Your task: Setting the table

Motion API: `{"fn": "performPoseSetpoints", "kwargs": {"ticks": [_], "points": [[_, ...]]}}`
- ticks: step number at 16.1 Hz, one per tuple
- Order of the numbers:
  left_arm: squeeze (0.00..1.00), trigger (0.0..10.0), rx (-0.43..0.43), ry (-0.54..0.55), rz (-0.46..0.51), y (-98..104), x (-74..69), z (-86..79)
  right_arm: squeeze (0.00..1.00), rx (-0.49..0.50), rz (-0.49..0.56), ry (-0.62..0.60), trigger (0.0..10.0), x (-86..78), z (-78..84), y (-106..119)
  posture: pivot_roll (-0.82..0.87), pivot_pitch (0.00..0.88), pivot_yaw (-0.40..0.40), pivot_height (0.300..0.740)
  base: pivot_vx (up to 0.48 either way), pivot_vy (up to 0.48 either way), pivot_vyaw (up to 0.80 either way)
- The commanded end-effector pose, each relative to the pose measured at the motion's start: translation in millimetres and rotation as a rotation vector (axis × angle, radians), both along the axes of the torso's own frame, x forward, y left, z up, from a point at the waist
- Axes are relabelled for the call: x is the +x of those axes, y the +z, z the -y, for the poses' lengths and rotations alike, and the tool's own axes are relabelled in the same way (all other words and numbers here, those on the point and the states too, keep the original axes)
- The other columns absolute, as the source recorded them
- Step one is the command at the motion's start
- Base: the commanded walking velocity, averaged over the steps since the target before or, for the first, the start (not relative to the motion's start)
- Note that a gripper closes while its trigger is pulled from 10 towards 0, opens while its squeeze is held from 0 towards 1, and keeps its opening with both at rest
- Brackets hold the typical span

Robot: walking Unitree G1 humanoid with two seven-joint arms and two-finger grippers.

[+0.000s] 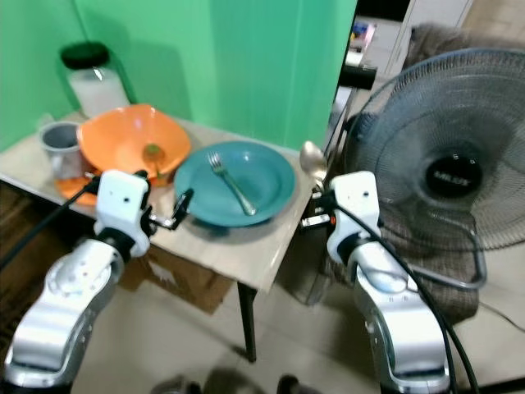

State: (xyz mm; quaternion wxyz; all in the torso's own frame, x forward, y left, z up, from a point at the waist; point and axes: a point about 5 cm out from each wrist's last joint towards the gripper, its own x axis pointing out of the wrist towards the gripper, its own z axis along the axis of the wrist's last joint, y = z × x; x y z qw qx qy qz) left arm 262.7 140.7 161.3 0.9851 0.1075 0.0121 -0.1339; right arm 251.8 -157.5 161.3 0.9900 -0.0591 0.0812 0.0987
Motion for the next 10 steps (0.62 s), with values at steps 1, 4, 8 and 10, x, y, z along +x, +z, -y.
{"fn": "performPoseSetpoints", "kwargs": {"ticks": [1, 4, 8, 10], "points": [[0.0, 10.0, 0.006, -0.002, -0.003, -0.7, -1.8, -0.5, 0.0, -0.007, 0.021, -0.011, 10.0, 1.2, 2.9, 5.9, 0.08, 0.0, 0.017, 0.74, 0.0, 0.0, 0.0], [0.0, 10.0, 0.014, -0.004, -0.003, -0.8, -2.7, -1.1, 0.0, 0.0, 0.022, -0.005, 10.0, 1.3, 0.4, 6.4, 0.09, 0.0, 0.014, 0.74, 0.0, 0.0, -0.23], [0.0, 10.0, 0.018, -0.003, -0.004, -1.1, -3.6, -2.4, 0.0, 0.001, 0.024, -0.001, 10.0, 1.7, -1.0, 7.2, 0.09, 0.0, 0.012, 0.74, 0.0, 0.0, -0.2], [0.0, 10.0, 0.024, -0.001, -0.008, -1.8, -2.8, -3.1, 0.0, -0.005, 0.025, -0.019, 10.0, 1.5, 0.9, 7.8, 0.09, 0.0, 0.012, 0.74, 0.0, 0.0, -0.4]]}}
